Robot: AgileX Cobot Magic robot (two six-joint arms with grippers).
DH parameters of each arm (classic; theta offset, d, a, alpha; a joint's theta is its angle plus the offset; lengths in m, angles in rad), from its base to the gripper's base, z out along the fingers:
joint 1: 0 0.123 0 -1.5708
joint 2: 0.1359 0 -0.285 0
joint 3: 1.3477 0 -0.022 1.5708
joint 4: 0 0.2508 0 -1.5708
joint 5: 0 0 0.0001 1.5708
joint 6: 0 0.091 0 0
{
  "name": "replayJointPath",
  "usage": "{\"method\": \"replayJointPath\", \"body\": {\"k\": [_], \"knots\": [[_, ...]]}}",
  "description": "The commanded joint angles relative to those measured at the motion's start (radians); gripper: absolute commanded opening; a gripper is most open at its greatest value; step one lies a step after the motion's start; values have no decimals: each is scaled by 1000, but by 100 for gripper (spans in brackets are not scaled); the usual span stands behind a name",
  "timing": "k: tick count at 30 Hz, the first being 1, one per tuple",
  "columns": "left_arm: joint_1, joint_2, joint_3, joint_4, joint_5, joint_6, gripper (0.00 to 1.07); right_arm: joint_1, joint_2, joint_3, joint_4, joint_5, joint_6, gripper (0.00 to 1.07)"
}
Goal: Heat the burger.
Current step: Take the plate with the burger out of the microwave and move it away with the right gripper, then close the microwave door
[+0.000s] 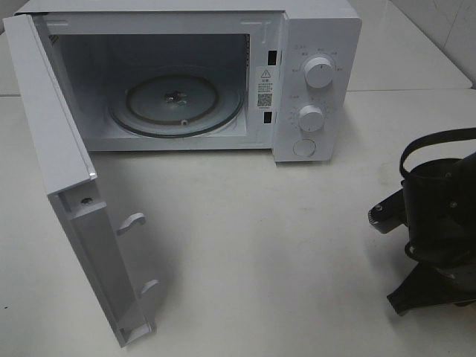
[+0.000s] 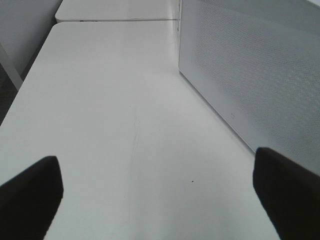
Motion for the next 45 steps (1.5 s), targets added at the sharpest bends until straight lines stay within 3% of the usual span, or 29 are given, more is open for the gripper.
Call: {"method": "replayJointPath", "body": {"k": [1, 12, 17, 19, 20, 22, 25, 35, 41, 43, 45], "knots": [[2, -21, 3, -3, -13, -4, 98, -7, 18, -1, -63, 56, 28, 8], [2, -21, 3, -3, -13, -4, 98, -51, 98, -1, -97, -5, 46, 15], [2, -21, 3, -3, -13, -4, 98, -53, 98, -1, -114, -21, 46, 25], [2, -21, 3, -3, -13, -4, 98, -52, 96, -1, -103, -26, 33, 41], [2, -21, 3, -3, -13, -4, 98, -52, 96, -1, -103, -26, 33, 41], [2, -21, 3, -3, -13, -4, 98, -52, 72, -4, -81, -17, 13, 51], [2, -21, 3, -3, -13, -4, 98, -52, 58, -7, -73, -16, -5, 54], [2, -21, 3, -3, -13, -4, 98, -52, -169, -100, 192, -10, -394, 57], [2, -21, 3, -3, -13, -4, 98, -52, -242, -112, 271, -8, -510, 57], [2, -21, 3, -3, -13, -4, 98, -52, -323, -115, 370, -12, -647, 58], [2, -21, 3, -3, -13, -4, 98, -52, -344, -115, 393, -11, -690, 60]]}}
